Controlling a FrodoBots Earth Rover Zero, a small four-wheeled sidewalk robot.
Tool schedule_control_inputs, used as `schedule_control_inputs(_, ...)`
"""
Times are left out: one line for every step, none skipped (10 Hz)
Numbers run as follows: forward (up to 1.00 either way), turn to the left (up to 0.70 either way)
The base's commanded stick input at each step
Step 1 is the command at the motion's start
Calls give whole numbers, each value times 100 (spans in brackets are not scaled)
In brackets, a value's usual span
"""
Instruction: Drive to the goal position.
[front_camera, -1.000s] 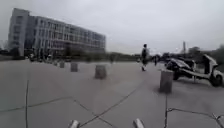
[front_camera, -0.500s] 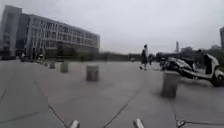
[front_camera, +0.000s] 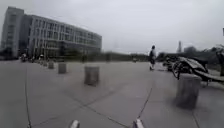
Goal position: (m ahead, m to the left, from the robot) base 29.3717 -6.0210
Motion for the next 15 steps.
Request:
schedule_control_inputs(85,-33)
schedule_control_inputs(85,-34)
schedule_control_inputs(85,-34)
schedule_control_inputs(85,-34)
schedule_control_inputs(85,-34)
schedule_control_inputs(85,-34)
schedule_control_inputs(85,-34)
schedule_control_inputs(85,-34)
schedule_control_inputs(85,-34)
schedule_control_inputs(85,-34)
schedule_control_inputs(85,-34)
schedule_control_inputs(85,-34)
schedule_control_inputs(85,-34)
schedule_control_inputs(85,-34)
schedule_control_inputs(85,-34)
